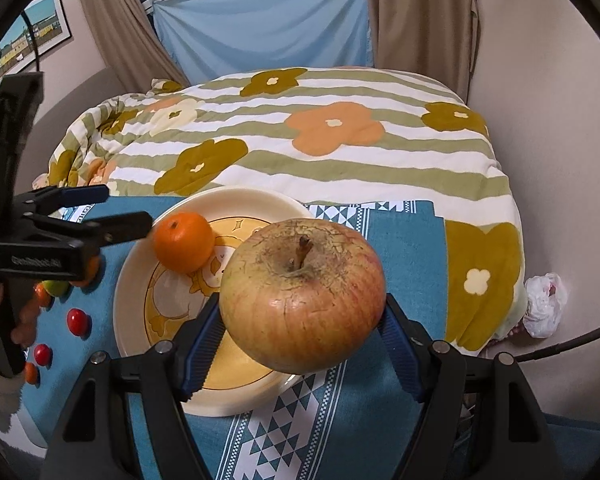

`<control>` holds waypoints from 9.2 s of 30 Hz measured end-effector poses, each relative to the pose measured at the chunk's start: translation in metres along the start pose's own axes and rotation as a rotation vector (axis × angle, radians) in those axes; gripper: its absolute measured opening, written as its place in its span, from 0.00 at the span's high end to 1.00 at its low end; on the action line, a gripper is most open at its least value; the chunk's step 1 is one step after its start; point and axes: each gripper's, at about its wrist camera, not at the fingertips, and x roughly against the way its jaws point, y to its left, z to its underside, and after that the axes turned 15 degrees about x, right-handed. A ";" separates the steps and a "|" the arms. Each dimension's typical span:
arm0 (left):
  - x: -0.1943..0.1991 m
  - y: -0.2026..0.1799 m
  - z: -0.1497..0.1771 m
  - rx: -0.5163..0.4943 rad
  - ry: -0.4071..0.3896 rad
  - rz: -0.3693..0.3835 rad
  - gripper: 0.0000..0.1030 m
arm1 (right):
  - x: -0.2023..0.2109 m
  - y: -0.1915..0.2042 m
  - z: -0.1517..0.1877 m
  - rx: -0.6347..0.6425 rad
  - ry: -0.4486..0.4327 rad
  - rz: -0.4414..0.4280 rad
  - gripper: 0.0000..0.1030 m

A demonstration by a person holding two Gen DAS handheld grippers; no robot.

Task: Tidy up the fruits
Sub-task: 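Carry the orange and apple into the cream bowl with both tools, then open both tools to release the fruits and withdraw from the bowl, then grasp the small tangerine with the left tool while the right tool grasps the green apple, then carry the tangerine and green apple toward the cream bowl with both tools, then lower the tangerine and green apple into the bowl and open both tools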

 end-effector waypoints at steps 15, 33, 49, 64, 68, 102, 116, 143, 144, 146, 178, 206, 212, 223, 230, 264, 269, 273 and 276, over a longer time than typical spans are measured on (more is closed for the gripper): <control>0.039 0.045 0.029 0.120 -0.015 -0.062 0.00 | -0.042 0.023 -0.024 0.210 0.013 -0.057 0.31; 0.048 0.054 0.049 0.197 -0.020 -0.106 0.00 | -0.062 0.030 -0.029 0.317 0.010 -0.043 0.17; 0.103 0.065 0.062 0.225 -0.088 -0.169 0.00 | 0.000 0.034 -0.024 0.275 -0.024 0.005 0.00; 0.202 0.109 0.104 0.216 -0.197 -0.160 0.00 | 0.090 0.100 -0.009 0.158 -0.043 0.086 0.00; 0.224 0.122 0.122 0.209 -0.216 -0.159 0.00 | 0.106 0.124 0.001 0.101 -0.040 0.080 0.00; 0.134 0.192 0.257 0.223 -0.100 -0.204 0.25 | 0.034 0.226 0.092 0.036 0.081 0.011 0.00; 0.114 0.195 0.259 0.248 -0.056 -0.214 0.57 | 0.013 0.220 0.093 0.029 0.108 0.012 0.00; 0.134 0.199 0.267 0.286 -0.063 -0.250 0.60 | 0.002 0.209 0.088 -0.018 0.125 -0.041 0.50; 0.137 0.199 0.266 0.289 -0.066 -0.254 0.60 | 0.003 0.208 0.088 -0.018 0.124 -0.047 0.50; 0.143 0.196 0.263 0.296 -0.075 -0.265 0.60 | 0.006 0.206 0.087 -0.013 0.119 -0.058 0.50; 0.169 0.168 0.247 0.362 -0.116 -0.318 0.60 | 0.003 0.190 0.054 0.118 0.029 -0.158 0.55; 0.166 0.153 0.239 0.343 -0.114 -0.309 0.60 | -0.018 0.180 0.052 0.127 0.076 -0.207 0.50; 0.176 0.138 0.221 0.314 -0.134 -0.299 0.60 | 0.008 0.170 0.046 0.132 0.041 -0.225 0.50; 0.178 0.076 0.157 0.186 -0.183 -0.171 0.60 | 0.061 0.116 0.029 0.110 -0.023 -0.162 0.50; 0.143 0.035 0.119 0.085 -0.154 -0.075 0.60 | 0.068 0.075 0.024 0.033 -0.029 -0.092 0.50; 0.032 -0.021 0.057 -0.215 0.009 0.107 0.00 | 0.044 0.018 0.028 -0.263 0.006 0.028 0.50; 0.048 -0.006 0.054 -0.187 -0.008 0.089 0.00 | 0.042 0.024 0.020 -0.210 0.010 0.005 0.50; 0.059 0.010 0.052 -0.142 -0.017 0.084 0.00 | 0.028 0.031 0.012 -0.144 0.041 -0.025 0.50; 0.066 0.023 0.052 -0.115 -0.028 0.064 0.00 | 0.014 0.038 0.009 -0.109 0.066 -0.045 0.50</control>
